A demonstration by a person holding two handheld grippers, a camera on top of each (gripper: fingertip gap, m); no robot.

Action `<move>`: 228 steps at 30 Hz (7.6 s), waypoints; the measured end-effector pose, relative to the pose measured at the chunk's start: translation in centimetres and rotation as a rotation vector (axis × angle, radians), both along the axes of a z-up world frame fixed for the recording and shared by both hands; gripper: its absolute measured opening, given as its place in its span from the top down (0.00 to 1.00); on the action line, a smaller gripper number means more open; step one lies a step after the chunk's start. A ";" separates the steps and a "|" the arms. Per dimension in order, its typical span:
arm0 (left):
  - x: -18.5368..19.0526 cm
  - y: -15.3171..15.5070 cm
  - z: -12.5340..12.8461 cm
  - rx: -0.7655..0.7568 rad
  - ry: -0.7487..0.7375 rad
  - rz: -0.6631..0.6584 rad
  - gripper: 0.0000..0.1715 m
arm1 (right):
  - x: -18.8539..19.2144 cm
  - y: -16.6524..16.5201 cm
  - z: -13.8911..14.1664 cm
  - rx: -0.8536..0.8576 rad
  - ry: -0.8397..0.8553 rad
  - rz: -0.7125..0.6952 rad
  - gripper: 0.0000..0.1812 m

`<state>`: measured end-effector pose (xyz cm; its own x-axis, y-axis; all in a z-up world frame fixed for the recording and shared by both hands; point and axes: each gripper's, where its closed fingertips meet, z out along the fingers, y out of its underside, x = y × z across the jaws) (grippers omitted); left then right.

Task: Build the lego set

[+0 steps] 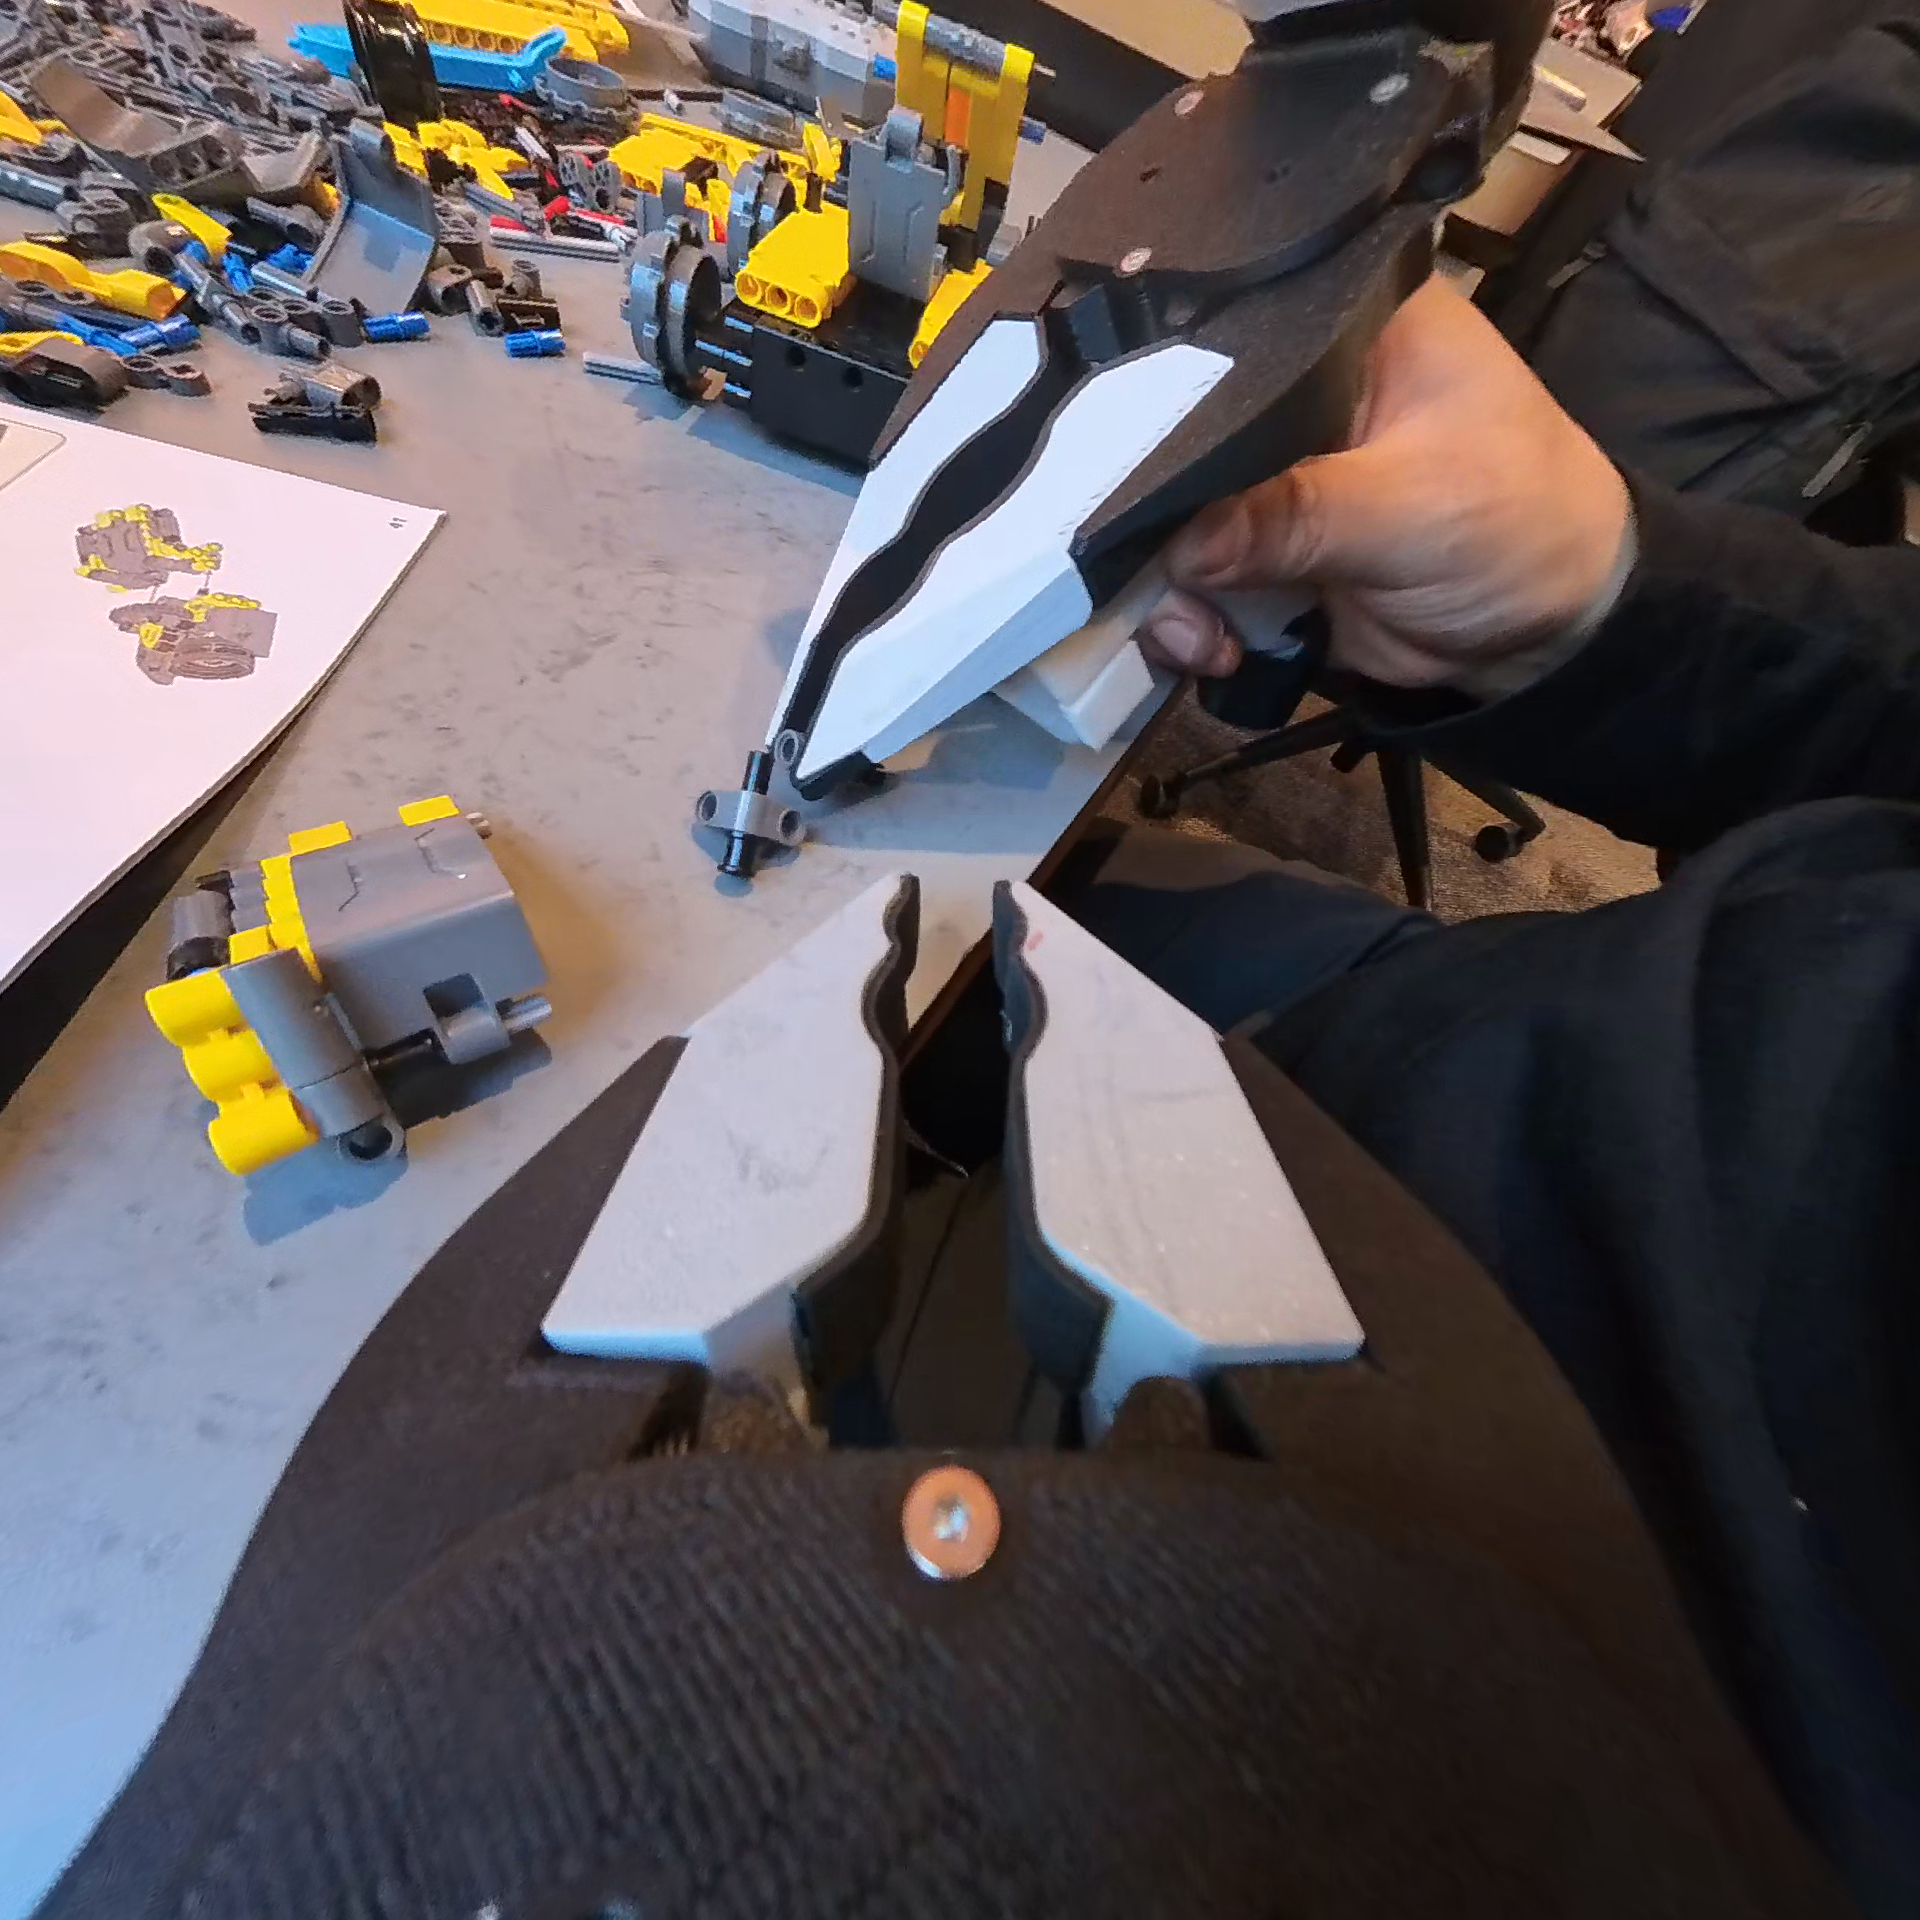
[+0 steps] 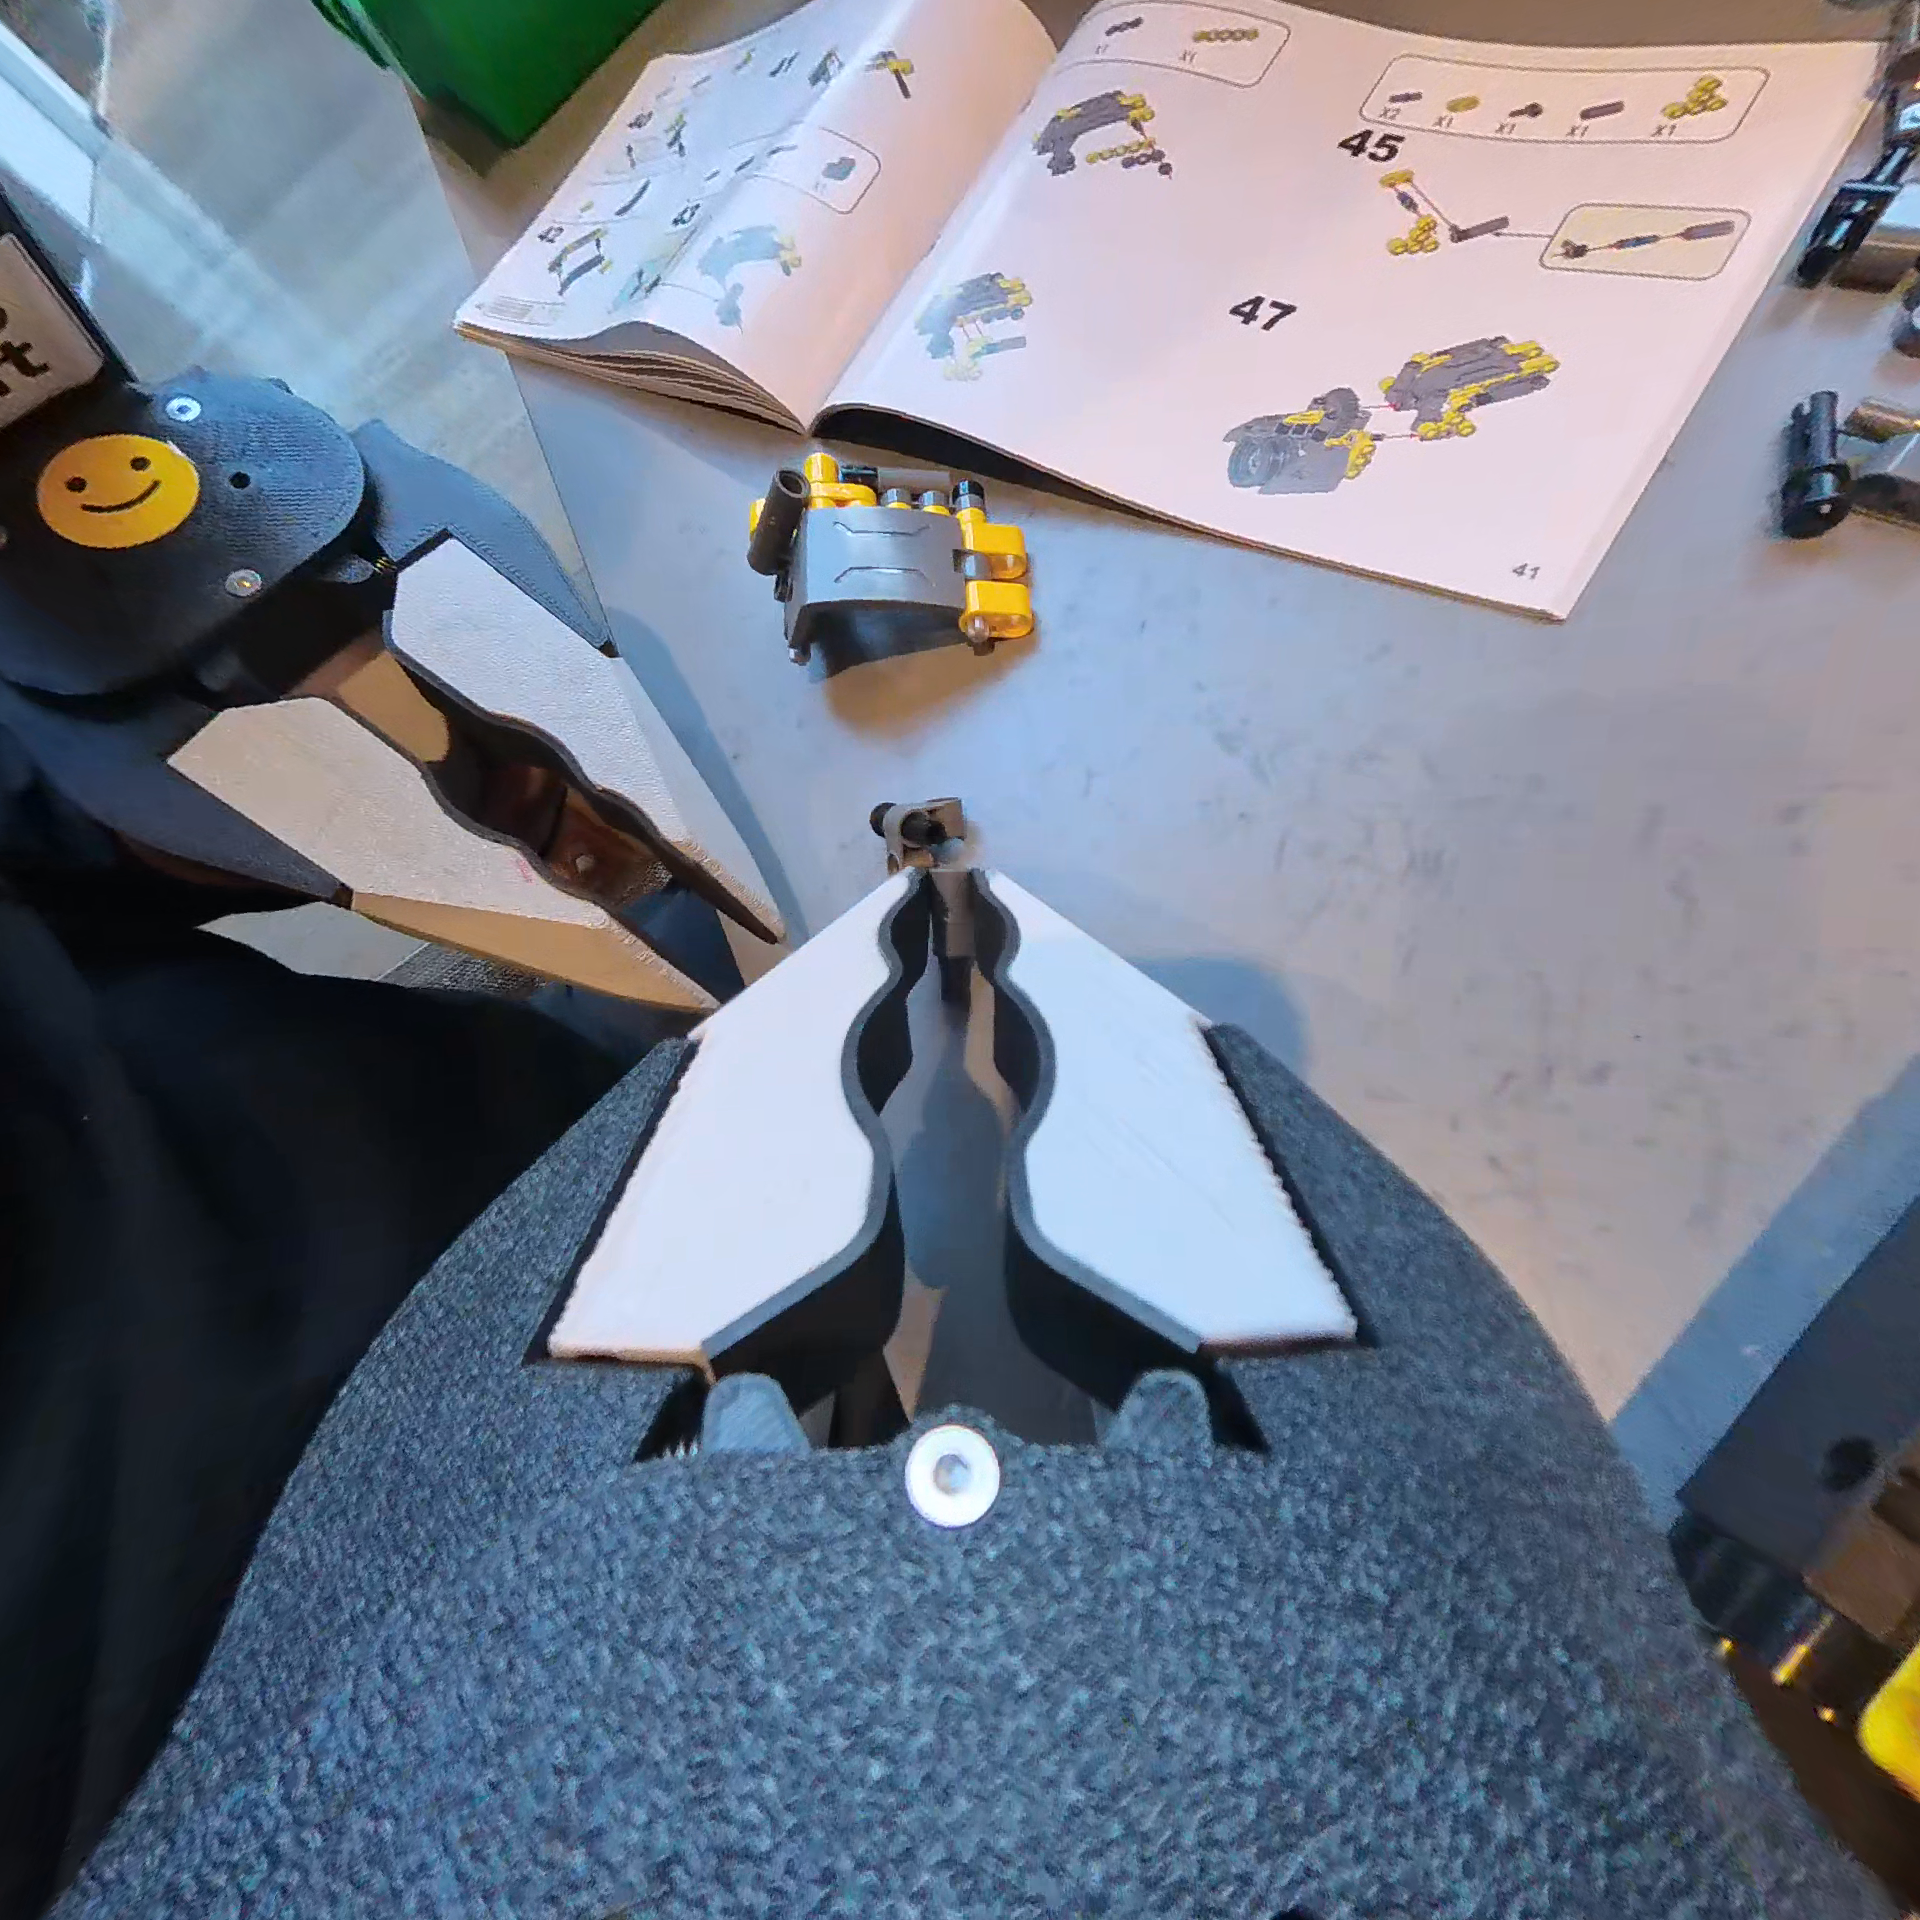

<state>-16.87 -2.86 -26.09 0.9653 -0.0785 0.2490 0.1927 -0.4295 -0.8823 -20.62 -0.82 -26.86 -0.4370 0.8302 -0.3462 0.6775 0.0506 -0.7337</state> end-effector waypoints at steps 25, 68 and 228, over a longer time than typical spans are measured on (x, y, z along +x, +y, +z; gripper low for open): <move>0.0 -0.1 -0.1 -0.003 -0.009 -0.003 0.93 | -0.3 -0.5 1.1 0.027 0.047 0.041 0.86; 1.6 -2.6 4.5 0.218 0.043 -0.236 0.91 | 3.5 -5.6 6.1 0.333 0.591 0.433 0.92; 1.1 -7.0 6.8 0.405 0.049 -0.270 0.94 | 3.3 -10.6 8.0 -0.005 0.460 0.732 0.93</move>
